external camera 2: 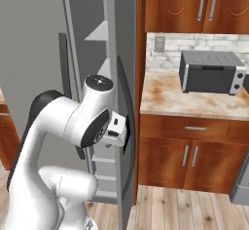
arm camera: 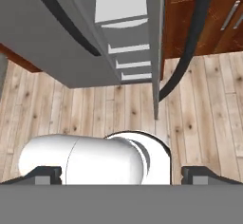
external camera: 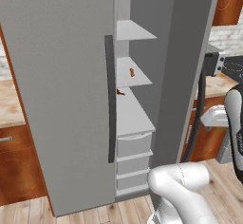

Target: Store the kebab skewer in the freezer for long-term storage. Close the freezer door after placing the cooked food.

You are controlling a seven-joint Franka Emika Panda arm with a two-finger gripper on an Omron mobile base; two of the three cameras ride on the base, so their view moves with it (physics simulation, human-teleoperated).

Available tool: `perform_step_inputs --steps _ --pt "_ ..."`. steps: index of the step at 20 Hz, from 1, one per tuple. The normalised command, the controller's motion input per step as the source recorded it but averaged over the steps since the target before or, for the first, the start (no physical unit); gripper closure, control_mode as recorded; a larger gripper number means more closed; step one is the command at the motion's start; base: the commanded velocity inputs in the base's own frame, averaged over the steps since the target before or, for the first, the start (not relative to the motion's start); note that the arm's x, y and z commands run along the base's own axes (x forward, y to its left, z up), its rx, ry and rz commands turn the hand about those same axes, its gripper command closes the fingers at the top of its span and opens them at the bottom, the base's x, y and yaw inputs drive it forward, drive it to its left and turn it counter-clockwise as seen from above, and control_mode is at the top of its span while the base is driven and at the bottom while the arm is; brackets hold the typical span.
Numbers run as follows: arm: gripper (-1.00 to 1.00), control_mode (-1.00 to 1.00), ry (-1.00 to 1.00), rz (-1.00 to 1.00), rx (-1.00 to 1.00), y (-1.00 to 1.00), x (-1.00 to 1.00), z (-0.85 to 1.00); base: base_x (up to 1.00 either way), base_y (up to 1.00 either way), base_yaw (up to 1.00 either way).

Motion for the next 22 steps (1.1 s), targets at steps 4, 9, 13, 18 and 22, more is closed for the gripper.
perform_step_inputs --steps 4,9,13,18,22 --pt "-1.00 -1.00 -0.02 0.00 0.08 -0.59 0.51 0.00 0.00 0.00 0.00" --pt "-1.00 -1.00 -0.11 0.05 0.07 -0.34 0.42 -0.02 0.00 0.00 0.00" --pt "-1.00 -1.00 -0.23 0.08 0.01 -0.16 0.59 -0.01 0.00 0.00 0.00" --pt "-1.00 -1.00 -0.13 0.06 0.00 -0.29 0.58 -0.01 0.00 0.00 0.00" --pt "-1.00 -1.00 0.00 0.01 0.00 -0.10 0.57 0.00 0.00 0.00 0.00"
